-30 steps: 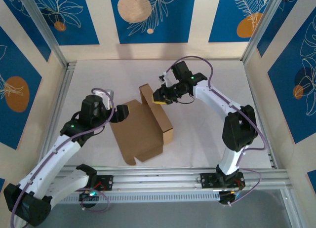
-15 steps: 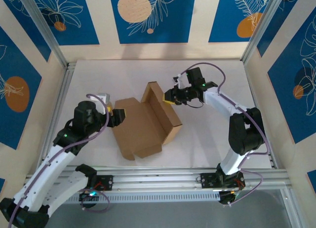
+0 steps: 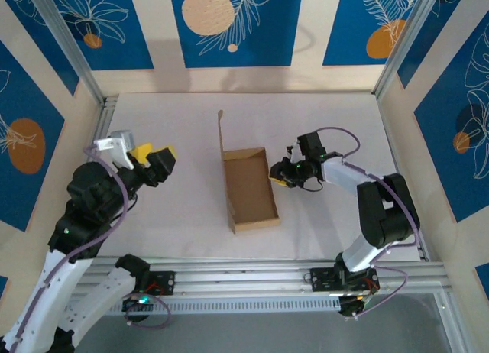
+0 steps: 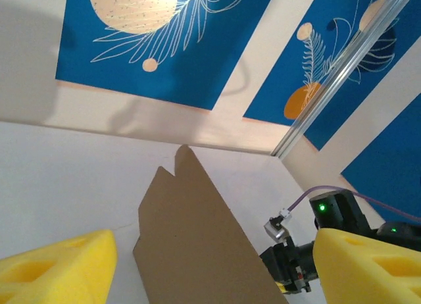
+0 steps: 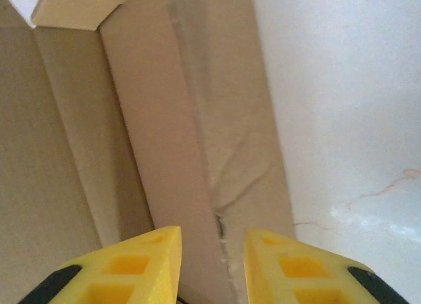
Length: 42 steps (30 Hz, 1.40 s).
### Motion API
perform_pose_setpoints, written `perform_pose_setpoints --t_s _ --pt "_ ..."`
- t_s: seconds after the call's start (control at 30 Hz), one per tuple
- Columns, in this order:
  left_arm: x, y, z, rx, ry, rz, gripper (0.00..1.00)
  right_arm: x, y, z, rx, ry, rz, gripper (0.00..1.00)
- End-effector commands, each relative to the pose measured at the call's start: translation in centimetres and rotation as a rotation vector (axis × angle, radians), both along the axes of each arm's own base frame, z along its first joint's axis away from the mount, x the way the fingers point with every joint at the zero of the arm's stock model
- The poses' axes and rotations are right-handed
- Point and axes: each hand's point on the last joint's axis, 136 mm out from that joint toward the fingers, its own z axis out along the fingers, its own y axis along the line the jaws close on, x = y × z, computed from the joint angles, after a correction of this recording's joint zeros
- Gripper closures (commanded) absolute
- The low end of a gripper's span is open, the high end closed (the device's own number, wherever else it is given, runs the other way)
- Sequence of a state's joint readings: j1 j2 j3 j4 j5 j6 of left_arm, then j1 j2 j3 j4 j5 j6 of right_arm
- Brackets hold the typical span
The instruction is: Fold the paper box
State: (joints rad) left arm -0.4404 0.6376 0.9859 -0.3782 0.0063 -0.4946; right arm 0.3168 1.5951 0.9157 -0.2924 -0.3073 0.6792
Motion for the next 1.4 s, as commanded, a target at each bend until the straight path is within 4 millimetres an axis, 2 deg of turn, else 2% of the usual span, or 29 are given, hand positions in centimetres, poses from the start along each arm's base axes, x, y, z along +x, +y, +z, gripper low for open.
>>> perform_pose_setpoints --t_s 0.0,0.07,0.2,0.27,0.33,0.4,0.57,0.63,0.8,0.97,1.03,1.07,1.1,1.17,1.27,1.33,1.37 --pt "1.7 1.1 -5.3 0.004 0.15 0.108 0.22 -0.1 -0.6 1.0 -0.116 -0.053 0.003 0.64" --pt "2.8 1.0 -9.4 0.002 0.263 0.145 0.22 -0.4 -1.4 0.9 -0.146 -0.052 -0.044 0.64" --pt "5.2 -2.0 -17.4 -0.036 0.498 0.103 0.26 -1.0 -2.8 1.0 -0.189 -0.064 -0.119 0.63" --pt "6.3 -3.4 -20.4 -0.052 0.59 0.081 0.28 -1.6 -3.1 0.7 -0.219 -0.049 -0.126 0.63" --pt "7.3 -5.6 -21.9 -0.076 0.646 0.005 0.29 -2.4 -2.7 0.5 -0.228 -0.037 -0.105 0.63" --pt "8.1 -7.7 -22.4 -0.098 0.68 -0.078 0.31 -3.4 -2.1 -0.3 -0.251 -0.019 -0.077 0.63" --pt "10.6 -10.5 -22.4 -0.074 0.728 -0.161 0.3 -6.0 0.1 -1.7 -0.274 0.029 -0.033 0.64" --pt "11.7 -12.5 -22.2 -0.091 0.759 -0.239 0.29 -6.9 0.9 -1.7 -0.27 0.051 -0.04 0.64" --pt "14.9 -16.4 -22.2 -0.143 0.822 -0.362 0.29 -8.8 4.5 -0.6 -0.216 0.058 0.002 0.64" --pt "18.4 -19.2 -20.9 -0.191 0.805 -0.438 0.3 -8.2 9.5 1.1 -0.113 0.016 0.047 0.63" --pt "19.9 -18.4 -19.8 -0.176 0.78 -0.406 0.31 -7.4 11.2 1.9 -0.069 -0.011 0.059 0.62" --pt "20.8 -17.1 -19.0 -0.163 0.757 -0.359 0.31 -6.7 12.1 2.4 -0.05 -0.031 0.062 0.61" --pt "21.4 -15.6 -18.1 -0.154 0.731 -0.31 0.31 -6.3 12.8 3.1 -0.032 -0.056 0.074 0.61" --pt "22.4 -10.9 -16.0 -0.139 0.67 -0.166 0.3 -5.7 13.8 4.4 -0.004 -0.11 0.113 0.59" --pt "22.0 -3.8 -12.8 -0.115 0.574 0.019 0.27 -5.5 13.4 6.2 -0.021 -0.194 0.166 0.56" --pt "20.6 -0.6 -11.1 -0.069 0.515 0.102 0.26 -5.3 11.8 6.8 -0.089 -0.24 0.161 0.53" --pt "19.7 0.0 -10.4 -0.045 0.483 0.116 0.25 -5.0 10.7 7.3 -0.12 -0.276 0.155 0.51"
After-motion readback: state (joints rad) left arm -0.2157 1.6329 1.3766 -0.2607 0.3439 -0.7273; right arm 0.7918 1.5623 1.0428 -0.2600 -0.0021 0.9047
